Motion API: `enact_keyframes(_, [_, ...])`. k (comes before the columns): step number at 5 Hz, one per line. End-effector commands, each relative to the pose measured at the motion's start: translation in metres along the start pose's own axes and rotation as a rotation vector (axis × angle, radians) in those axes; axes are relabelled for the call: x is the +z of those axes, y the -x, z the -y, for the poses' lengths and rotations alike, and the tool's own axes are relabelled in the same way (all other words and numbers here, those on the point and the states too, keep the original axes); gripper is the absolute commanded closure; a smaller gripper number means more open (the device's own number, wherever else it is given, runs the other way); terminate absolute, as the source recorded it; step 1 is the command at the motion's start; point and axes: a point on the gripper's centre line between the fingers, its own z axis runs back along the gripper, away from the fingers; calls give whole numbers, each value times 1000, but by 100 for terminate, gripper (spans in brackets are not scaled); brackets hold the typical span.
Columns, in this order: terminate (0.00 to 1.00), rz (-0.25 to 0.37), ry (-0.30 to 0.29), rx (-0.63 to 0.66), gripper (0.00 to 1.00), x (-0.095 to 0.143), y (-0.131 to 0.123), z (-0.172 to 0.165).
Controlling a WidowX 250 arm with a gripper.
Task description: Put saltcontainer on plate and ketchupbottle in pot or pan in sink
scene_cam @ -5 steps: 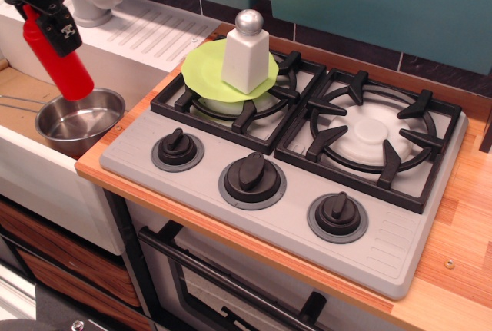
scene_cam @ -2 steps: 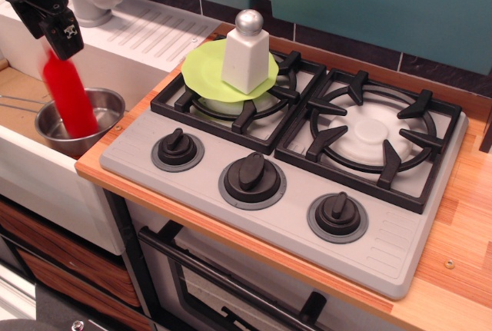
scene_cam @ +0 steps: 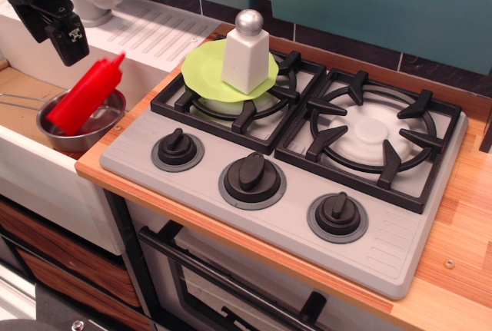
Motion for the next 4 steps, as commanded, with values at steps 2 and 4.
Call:
enact_keyframes(2, [0,-13,-65,-1,0,51,-8,5])
enact_keyframes(4, [100,-100,-59,35,0,88,-6,19])
